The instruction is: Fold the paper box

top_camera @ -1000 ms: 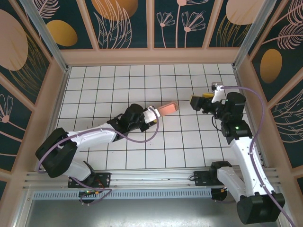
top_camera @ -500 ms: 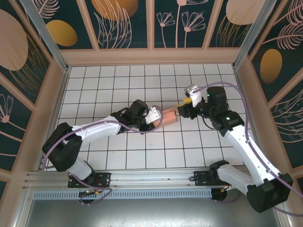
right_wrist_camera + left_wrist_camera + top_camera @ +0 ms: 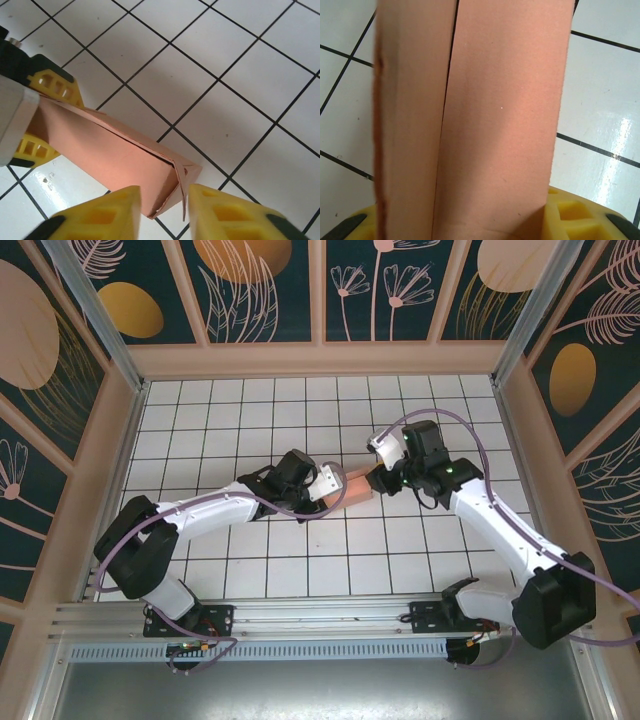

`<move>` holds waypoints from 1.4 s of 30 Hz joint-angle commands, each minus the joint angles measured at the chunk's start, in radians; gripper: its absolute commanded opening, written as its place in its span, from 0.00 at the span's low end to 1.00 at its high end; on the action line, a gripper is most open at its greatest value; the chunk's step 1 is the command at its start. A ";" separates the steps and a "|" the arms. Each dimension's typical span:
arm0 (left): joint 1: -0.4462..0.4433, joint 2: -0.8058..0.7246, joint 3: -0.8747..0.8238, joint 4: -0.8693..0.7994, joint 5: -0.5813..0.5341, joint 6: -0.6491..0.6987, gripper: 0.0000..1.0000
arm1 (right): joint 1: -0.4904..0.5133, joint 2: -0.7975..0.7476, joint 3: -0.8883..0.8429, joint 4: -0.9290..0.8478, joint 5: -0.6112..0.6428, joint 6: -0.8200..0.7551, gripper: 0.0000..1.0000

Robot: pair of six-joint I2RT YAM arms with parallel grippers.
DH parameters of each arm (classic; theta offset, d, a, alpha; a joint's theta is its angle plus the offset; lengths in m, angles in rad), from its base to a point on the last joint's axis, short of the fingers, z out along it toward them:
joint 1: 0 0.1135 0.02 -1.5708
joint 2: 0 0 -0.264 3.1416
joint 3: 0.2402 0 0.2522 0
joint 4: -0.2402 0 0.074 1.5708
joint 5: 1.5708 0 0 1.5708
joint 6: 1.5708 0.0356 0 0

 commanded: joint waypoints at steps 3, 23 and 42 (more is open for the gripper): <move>0.011 0.043 0.036 -0.052 -0.007 0.009 0.11 | 0.006 0.048 0.051 -0.007 0.021 -0.026 0.22; 0.009 0.071 0.078 -0.058 -0.003 -0.006 0.13 | -0.002 0.065 0.041 0.053 0.087 0.135 0.00; 0.009 0.065 0.105 -0.023 -0.026 -0.104 0.39 | 0.024 -0.061 -0.205 0.342 0.178 0.341 0.00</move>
